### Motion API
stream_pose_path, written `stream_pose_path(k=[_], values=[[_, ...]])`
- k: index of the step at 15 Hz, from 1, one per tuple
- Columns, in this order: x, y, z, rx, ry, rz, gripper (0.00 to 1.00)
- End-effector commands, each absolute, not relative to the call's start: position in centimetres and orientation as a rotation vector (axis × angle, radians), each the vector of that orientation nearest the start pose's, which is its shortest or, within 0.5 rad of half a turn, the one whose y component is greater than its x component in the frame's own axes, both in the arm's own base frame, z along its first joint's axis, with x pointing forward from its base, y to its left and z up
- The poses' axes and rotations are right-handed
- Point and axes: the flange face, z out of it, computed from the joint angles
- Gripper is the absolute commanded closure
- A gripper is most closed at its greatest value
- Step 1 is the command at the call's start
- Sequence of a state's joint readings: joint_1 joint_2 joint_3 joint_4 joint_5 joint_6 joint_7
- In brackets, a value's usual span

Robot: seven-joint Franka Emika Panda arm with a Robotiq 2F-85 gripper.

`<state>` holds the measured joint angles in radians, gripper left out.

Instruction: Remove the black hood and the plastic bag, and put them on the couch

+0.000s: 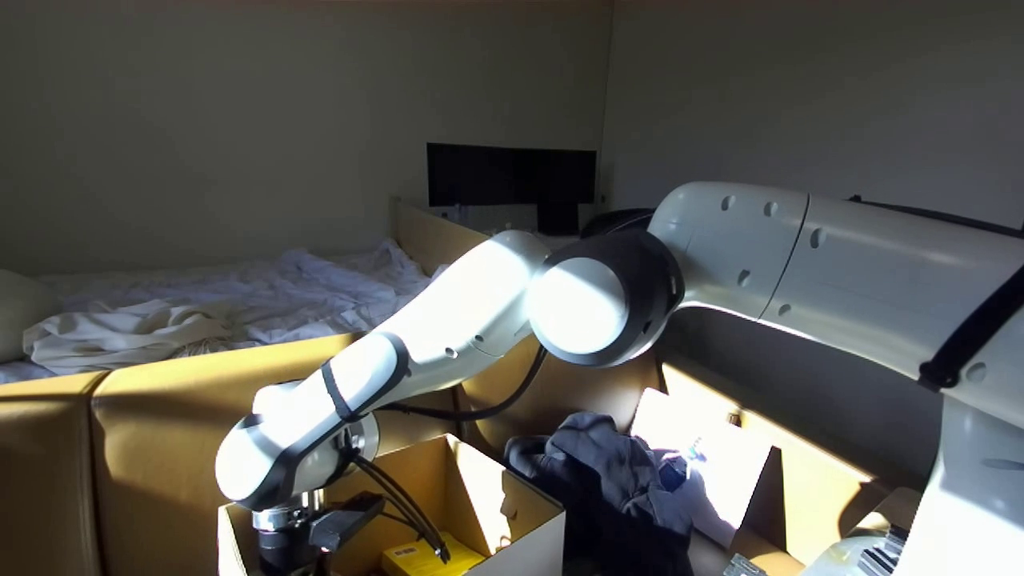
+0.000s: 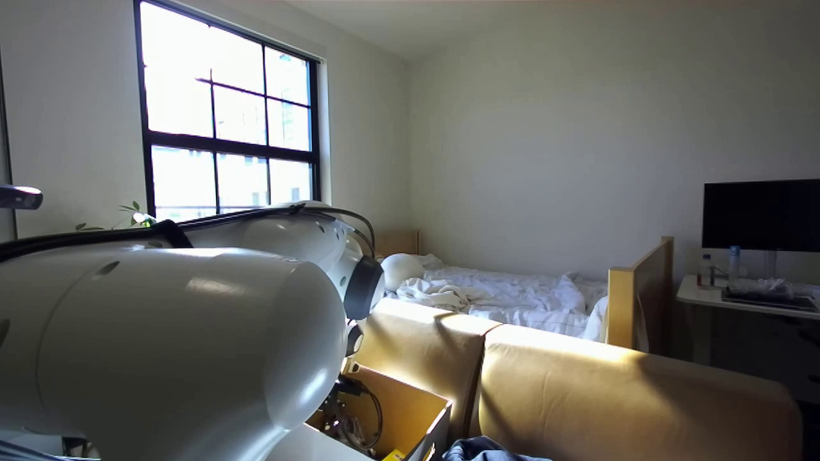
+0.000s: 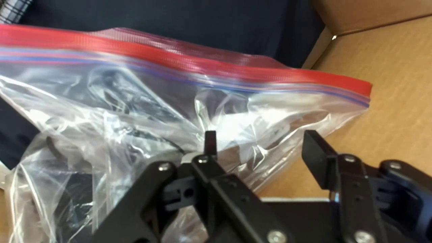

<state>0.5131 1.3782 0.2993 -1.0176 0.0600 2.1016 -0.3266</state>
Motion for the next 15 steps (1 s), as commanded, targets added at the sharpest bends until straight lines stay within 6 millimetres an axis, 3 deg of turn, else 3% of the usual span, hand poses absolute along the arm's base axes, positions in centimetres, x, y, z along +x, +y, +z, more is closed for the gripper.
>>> stream_pose_path(k=[1, 4, 9, 11, 15], values=[[52.5, 48.3, -1.7, -2.376, -1.28, 0.57, 0.02], [51.0, 48.1, -3.1, -2.261, -1.297, 0.745, 0.0], [48.8, 47.9, -1.3, -2.127, -1.313, 0.951, 0.0], [49.0, 48.1, -0.9, -2.138, -1.311, 0.949, 0.0], [51.0, 49.0, -0.4, -2.213, -1.248, 0.782, 0.0]])
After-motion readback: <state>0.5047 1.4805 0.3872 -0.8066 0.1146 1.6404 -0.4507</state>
